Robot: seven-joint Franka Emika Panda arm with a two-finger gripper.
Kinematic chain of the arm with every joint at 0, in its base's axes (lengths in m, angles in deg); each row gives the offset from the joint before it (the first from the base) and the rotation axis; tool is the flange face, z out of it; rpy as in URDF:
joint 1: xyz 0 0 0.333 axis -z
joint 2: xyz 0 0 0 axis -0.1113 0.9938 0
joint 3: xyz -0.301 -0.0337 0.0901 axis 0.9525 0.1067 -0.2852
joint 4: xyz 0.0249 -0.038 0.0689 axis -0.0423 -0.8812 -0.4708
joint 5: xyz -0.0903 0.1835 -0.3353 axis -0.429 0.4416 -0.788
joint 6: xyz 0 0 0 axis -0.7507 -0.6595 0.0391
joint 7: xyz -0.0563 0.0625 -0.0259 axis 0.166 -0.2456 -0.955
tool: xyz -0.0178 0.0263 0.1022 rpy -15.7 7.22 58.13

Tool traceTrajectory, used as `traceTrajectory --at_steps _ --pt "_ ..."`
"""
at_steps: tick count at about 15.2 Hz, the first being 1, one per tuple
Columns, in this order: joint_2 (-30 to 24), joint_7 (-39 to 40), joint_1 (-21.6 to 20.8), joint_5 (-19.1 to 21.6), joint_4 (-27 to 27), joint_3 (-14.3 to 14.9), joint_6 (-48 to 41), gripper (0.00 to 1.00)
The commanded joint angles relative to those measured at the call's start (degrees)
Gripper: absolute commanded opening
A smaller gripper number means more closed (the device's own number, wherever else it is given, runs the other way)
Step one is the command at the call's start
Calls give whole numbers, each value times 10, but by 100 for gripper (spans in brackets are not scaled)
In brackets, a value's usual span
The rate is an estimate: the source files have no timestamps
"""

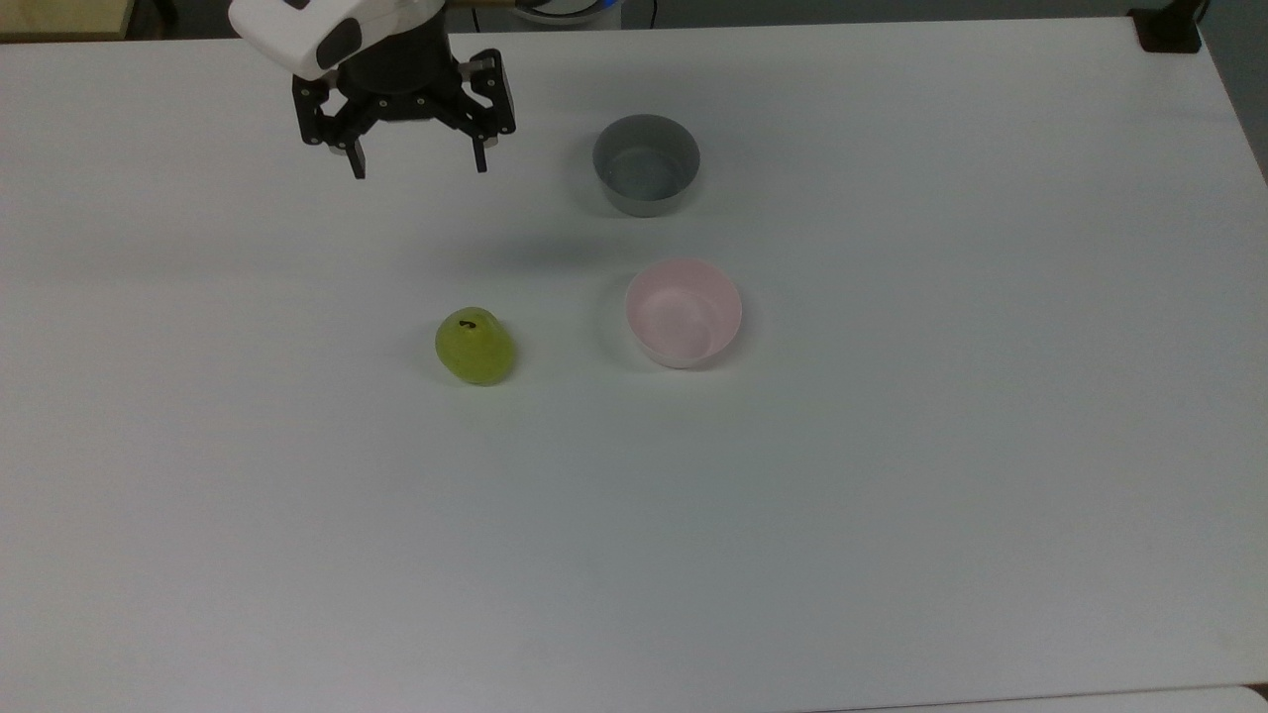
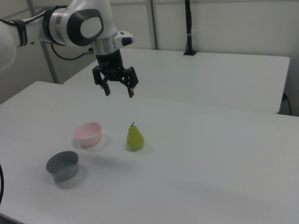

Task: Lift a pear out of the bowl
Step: 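Open the gripper, release the pear, and raise the gripper away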

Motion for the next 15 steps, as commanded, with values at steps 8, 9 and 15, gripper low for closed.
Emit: traceTrajectory --at_steps 8,9,15 --pt "-47 -32 43 6 -8 -7 -76 100" --pt "-51 -36 45 8 -8 -8 -86 100" --pt "-50 -86 45 7 -6 -6 -88 100"
